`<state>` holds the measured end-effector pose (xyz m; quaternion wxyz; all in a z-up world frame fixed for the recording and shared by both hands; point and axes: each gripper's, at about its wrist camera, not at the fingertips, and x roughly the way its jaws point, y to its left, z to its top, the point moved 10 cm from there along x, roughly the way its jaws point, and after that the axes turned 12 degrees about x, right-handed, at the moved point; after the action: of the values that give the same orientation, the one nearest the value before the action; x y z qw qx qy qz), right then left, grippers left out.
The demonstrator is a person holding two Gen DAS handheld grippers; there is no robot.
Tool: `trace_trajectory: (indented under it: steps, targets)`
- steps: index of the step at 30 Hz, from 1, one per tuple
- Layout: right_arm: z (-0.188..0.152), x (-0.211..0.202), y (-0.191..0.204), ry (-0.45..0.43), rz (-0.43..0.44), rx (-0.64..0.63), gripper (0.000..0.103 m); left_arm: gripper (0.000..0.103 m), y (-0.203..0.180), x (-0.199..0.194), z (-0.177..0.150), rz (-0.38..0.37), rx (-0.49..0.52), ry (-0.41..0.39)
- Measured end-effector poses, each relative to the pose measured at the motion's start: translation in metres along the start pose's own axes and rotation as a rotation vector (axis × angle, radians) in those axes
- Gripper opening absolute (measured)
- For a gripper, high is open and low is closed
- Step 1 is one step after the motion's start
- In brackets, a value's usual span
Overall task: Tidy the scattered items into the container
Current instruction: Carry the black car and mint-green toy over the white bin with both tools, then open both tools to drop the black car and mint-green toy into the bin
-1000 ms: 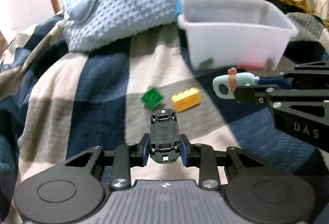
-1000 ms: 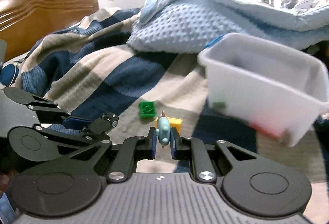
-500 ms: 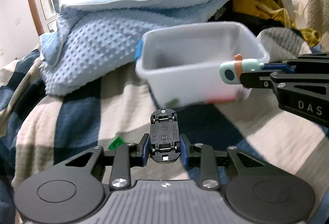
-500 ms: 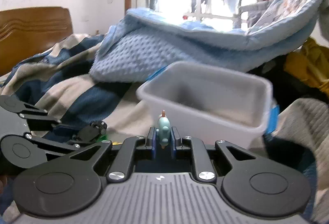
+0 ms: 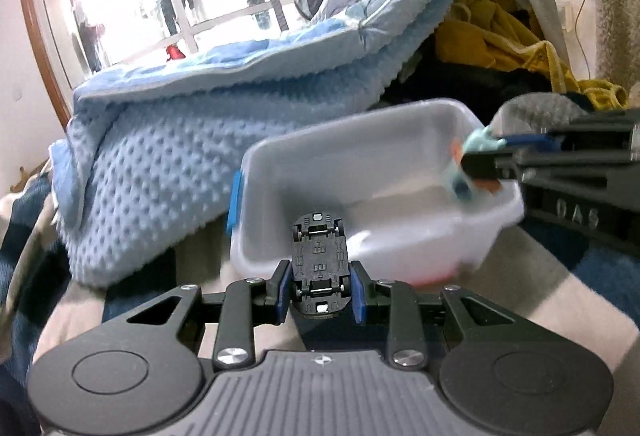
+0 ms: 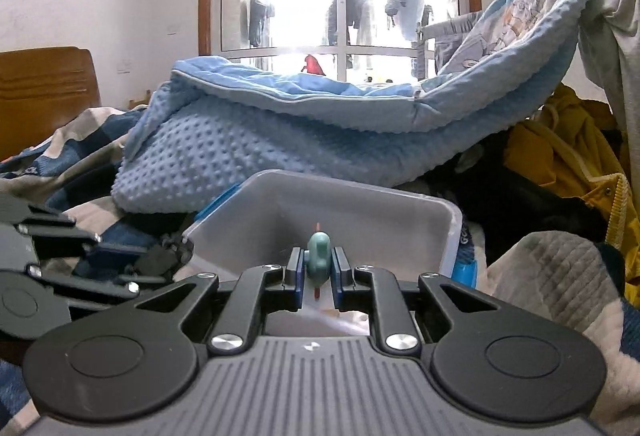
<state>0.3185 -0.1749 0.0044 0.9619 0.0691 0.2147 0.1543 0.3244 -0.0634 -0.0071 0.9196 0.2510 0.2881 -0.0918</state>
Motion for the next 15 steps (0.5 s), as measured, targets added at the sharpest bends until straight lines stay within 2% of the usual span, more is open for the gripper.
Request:
trace_trajectory:
  steps: [8,12,15]
  targets:
    - [0.008,0.038,-0.018,0.017,-0.028,0.0,0.016,0.033,0.015,0.047,0.039,0.009,-0.026,-0.007]
    - [0.008,0.054,-0.028,0.028,-0.048,-0.022,0.016,0.033,0.016,0.076,0.046,0.019,-0.001,0.016]
    - [0.006,0.065,-0.034,0.043,-0.053,-0.02,0.017,0.036,0.015,0.097,0.046,-0.007,-0.016,0.04]
